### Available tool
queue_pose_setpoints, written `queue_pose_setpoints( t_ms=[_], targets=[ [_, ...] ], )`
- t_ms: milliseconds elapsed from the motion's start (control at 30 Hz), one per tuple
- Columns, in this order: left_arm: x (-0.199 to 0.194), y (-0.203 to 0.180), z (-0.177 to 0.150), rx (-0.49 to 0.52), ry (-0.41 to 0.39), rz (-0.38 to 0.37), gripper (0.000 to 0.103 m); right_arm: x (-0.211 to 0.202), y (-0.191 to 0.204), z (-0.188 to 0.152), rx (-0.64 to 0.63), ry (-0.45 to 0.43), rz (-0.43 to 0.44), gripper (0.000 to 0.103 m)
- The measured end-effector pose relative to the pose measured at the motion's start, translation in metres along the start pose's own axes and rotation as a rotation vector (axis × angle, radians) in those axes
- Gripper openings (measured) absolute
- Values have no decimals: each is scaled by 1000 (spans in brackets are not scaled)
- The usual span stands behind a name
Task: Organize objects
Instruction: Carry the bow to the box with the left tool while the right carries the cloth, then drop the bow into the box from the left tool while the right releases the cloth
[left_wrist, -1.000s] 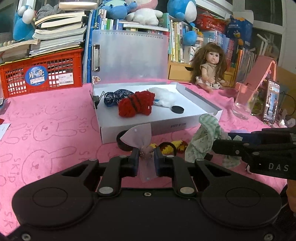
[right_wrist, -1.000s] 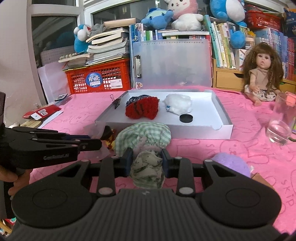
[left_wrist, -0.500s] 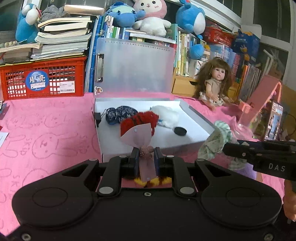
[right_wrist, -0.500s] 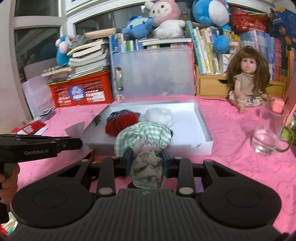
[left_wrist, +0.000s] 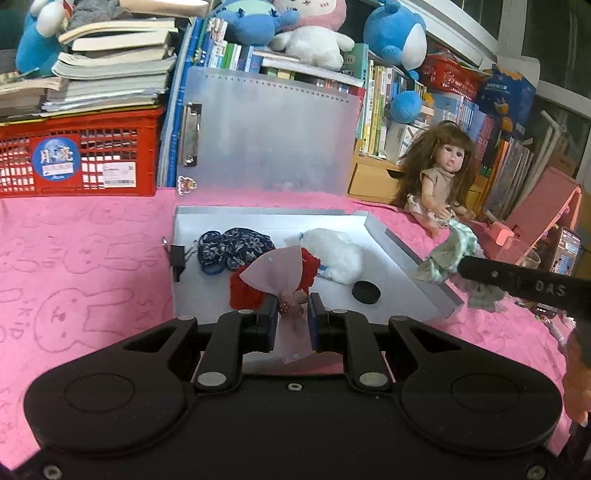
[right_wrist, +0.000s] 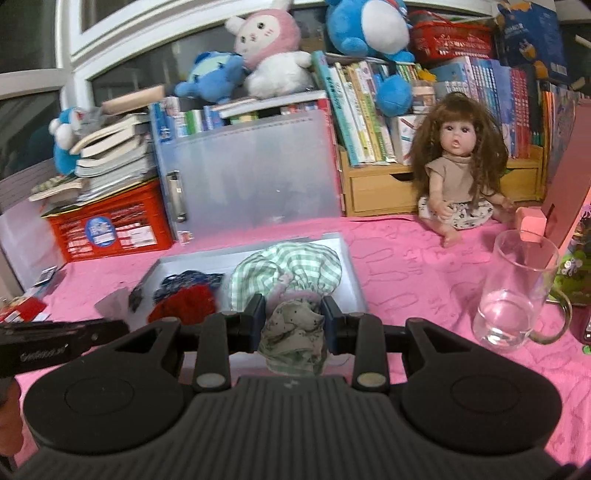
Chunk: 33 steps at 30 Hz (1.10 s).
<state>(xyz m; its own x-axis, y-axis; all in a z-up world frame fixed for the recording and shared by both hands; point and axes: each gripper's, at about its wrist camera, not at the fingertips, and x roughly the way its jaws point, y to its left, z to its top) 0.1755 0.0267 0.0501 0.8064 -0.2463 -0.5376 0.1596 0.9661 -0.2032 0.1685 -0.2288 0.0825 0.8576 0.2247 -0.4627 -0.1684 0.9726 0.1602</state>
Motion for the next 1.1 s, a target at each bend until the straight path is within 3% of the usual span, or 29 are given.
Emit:
queue_pose_setpoints(
  t_ms=[533, 1100],
  targets=[
    [58, 1, -6, 2, 83, 21, 16, 66, -7, -5, 14, 111, -67, 37],
    [87, 5, 4, 7, 90, 62, 16, 102, 1, -7, 50, 179, -9, 37]
  ],
)
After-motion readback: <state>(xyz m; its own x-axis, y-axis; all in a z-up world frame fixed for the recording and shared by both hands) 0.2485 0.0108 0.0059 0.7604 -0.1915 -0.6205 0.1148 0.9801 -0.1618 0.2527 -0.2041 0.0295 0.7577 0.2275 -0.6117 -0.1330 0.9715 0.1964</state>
